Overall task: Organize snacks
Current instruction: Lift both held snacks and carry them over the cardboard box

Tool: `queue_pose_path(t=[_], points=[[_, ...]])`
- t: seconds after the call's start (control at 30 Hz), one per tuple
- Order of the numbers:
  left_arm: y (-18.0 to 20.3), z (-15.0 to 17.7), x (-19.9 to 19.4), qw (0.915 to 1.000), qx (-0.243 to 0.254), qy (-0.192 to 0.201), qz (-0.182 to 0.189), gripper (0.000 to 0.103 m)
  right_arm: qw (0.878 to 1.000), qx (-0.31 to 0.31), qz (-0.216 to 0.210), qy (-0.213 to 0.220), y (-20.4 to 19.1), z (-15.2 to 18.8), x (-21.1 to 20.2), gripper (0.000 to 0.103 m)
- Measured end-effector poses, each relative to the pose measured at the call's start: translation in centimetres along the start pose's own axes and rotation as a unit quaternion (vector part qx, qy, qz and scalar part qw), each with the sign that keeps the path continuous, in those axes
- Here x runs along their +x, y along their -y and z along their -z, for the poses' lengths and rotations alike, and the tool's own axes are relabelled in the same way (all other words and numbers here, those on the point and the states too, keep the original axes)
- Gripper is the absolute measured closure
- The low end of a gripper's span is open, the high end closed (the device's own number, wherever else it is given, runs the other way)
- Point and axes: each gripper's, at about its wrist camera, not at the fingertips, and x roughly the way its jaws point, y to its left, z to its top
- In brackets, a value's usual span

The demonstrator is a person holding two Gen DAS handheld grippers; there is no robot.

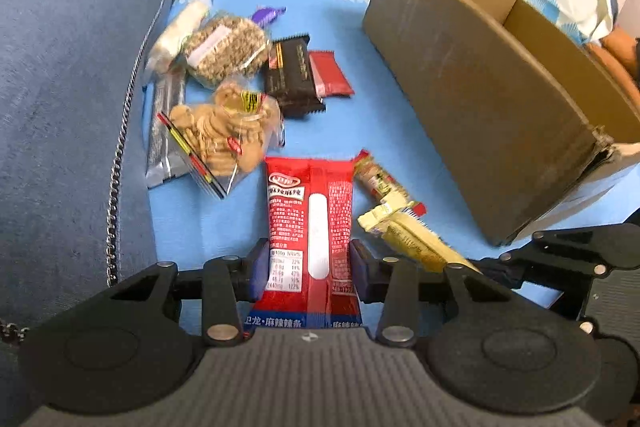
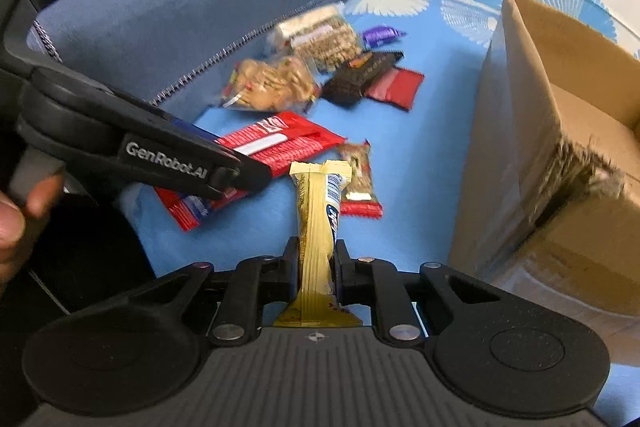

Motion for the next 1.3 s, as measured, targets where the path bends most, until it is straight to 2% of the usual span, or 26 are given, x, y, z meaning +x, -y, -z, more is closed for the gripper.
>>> queue_pose_path(t=[0.17,0.57,1.13,1.3], points=[[0.2,-0.1,1.1,0.9995,0.01,-0.026,-0.017,0.055,1.0,0.012,0.004,-0.019,0.5,0.1,0.6,0.086],[0.8,0.1,1.5,0.9985,0.032,-0.034,-0.029,0.049,1.0,0.014,0.01,-0.023,0.5,0.0,1.1,0.084],[1.1,0.0,1.5,0.9982,0.037,-0.034,-0.032,0.049,1.0,-0.002,0.017,-0.009,0.2,0.0,0.5,0.087],[1.0,0.0,1.4,0.9982,0.036,-0.031,-0.035,0.055,1.0,-0.001,0.019,0.004,0.1,-0.2,-0.1,0.087]])
